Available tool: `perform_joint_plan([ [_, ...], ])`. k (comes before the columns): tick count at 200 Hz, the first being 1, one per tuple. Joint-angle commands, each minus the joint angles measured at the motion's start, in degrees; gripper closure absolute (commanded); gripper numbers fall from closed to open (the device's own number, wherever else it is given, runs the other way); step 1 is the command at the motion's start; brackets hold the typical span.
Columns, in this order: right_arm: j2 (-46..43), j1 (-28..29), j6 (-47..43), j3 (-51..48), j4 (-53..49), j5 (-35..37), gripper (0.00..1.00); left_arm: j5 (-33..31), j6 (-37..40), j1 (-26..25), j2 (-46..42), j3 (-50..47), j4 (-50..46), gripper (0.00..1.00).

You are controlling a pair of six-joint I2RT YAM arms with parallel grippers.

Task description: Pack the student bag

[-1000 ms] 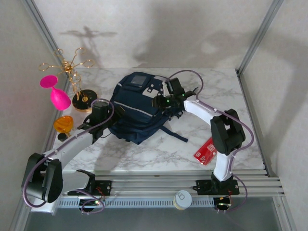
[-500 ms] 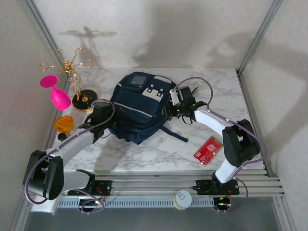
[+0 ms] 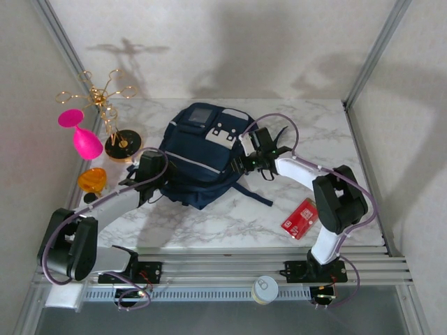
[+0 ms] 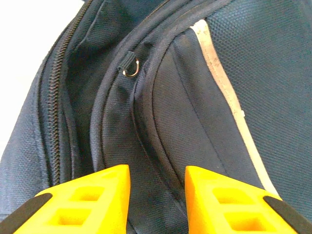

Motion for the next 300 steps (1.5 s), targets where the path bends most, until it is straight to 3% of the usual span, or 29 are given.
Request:
perform_joint_plan([
  [1,2.80,0.52,-1.41,3.63,-0.11,5.19,0.37,-6.33,-0.17,-0.16,1.35,-1.88,-2.66,0.68],
  [48,2.95,-1.91,-0.65,5.46,0.00,12.37,0.39,-8.47,0.42,0.50,5.19,-3.36,-3.46,0.73],
  [112,-2.37,2.55,-2.81,0.50,1.47,3.85,0.36,-6.19,0.69,0.49,6.55,-0.97,-2.25,0.72],
  [158,5.39,0.78,-2.83,4.05,-1.55,9.15,0.37,-6.12,0.68,0.46,7.04,-1.40,-1.96,0.72],
  [241,1.87,-2.57,-1.58,8.73,-0.74,15.91,0.36,-6.52,1.62,0.58,7.81,-0.31,-2.48,0.72],
  [269,-1.45,-1.84,-2.61,8.05,-1.14,8.40,0.36,-5.01,2.47,0.55,6.91,1.20,-3.74,0.71],
  [300,-3.55,0.48,2.22,7.34,-1.73,-1.12,0.39,2.05,1.65,0.34,2.27,-0.35,-2.01,0.65],
])
